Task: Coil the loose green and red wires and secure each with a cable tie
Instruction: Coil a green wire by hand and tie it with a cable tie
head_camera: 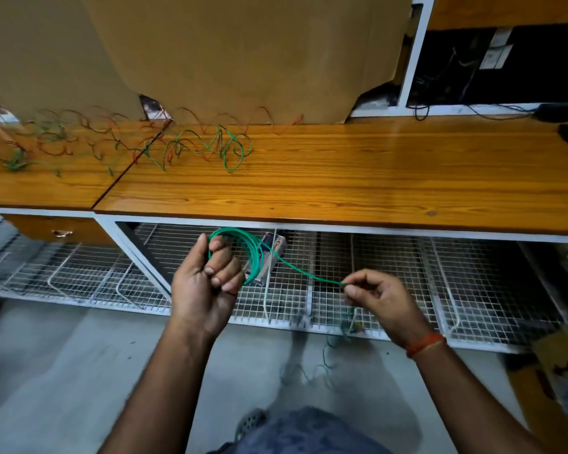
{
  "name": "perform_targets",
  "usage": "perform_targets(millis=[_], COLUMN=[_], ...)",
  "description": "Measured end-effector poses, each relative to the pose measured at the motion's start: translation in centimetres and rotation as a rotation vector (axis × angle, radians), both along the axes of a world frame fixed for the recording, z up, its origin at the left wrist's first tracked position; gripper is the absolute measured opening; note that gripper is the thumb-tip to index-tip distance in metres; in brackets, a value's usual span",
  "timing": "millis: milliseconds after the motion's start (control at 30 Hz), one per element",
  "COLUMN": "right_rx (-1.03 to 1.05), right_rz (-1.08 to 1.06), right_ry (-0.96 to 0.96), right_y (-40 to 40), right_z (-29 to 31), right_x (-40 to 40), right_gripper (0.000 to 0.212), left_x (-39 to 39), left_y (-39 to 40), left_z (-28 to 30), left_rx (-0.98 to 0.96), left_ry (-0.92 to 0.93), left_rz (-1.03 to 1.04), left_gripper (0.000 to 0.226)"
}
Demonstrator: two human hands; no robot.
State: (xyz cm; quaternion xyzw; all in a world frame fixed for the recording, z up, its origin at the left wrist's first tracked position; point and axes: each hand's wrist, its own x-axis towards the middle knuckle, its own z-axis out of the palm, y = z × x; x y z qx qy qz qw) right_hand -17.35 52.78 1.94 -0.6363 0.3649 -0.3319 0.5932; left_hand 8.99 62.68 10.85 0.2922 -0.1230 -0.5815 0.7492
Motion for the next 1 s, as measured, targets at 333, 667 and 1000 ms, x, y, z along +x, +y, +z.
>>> perform_targets(millis=[333, 667, 1000], right_rx=[-0.513, -0.579, -0.478], right_rz=[0.124, 0.07, -0.085], right_ry=[-0.014, -0.027, 0.002], right_y=[1.5, 0.4, -0.1], right_z=[7.5, 10.0, 7.7], right_x=[7.2, 13.5, 15.6], right_gripper=[0.007, 0.013, 0.013], left_x=[0.5, 1.9, 3.6], left_y=[-2.0, -2.8, -2.5], left_z=[-1.1, -1.0, -1.5], left_rx=[0.114, 0.065, -0.054], left_ry=[-0.599, -0.652, -0.421], left_rz=[-0.05, -0.181, -0.301], left_gripper=[0.033, 0.051, 0.03])
